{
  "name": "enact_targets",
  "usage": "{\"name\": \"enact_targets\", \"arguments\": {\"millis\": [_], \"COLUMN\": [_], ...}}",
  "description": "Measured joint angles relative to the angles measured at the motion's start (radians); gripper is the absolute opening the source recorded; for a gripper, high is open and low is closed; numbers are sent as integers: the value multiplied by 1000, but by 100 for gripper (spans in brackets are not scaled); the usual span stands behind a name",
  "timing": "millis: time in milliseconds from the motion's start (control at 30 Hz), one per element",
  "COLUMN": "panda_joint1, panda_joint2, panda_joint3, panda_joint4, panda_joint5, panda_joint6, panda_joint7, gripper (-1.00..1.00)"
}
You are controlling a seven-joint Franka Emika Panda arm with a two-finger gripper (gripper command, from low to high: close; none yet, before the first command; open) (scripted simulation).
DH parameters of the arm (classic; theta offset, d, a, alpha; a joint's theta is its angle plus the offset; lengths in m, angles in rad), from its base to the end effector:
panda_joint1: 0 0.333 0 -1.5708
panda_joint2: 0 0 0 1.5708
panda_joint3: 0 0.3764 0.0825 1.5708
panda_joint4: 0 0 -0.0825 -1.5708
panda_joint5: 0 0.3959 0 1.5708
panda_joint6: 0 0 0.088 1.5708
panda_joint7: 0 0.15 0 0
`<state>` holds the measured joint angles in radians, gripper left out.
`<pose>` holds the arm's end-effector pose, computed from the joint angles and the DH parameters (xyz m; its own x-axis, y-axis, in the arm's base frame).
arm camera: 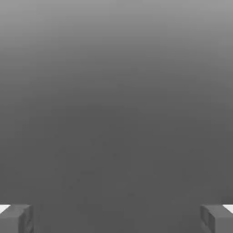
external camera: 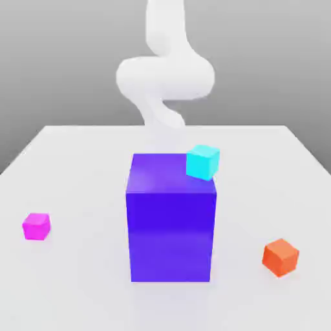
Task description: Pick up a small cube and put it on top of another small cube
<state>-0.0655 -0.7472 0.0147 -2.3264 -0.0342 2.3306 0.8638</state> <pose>0.3676 -0.0182 0.6948 0.4337 -0.7647 0.4765 -0.5913 -0.6406 -0.4898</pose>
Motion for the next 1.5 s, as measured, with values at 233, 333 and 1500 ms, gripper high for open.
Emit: {"name": "enact_targets", "arguments": {"millis": [233, 333, 1500], "panda_joint1": [-177, -244, -768], "panda_joint2": [153, 218, 928], "panda_joint3": [21, 18, -116], "panda_joint4": [-74, -105, -408], "panda_joint5": [-97, -137, 147], "panda_joint6": [84, 118, 591], "panda_joint7": [181, 256, 530], "gripper": [0, 0, 0]}}
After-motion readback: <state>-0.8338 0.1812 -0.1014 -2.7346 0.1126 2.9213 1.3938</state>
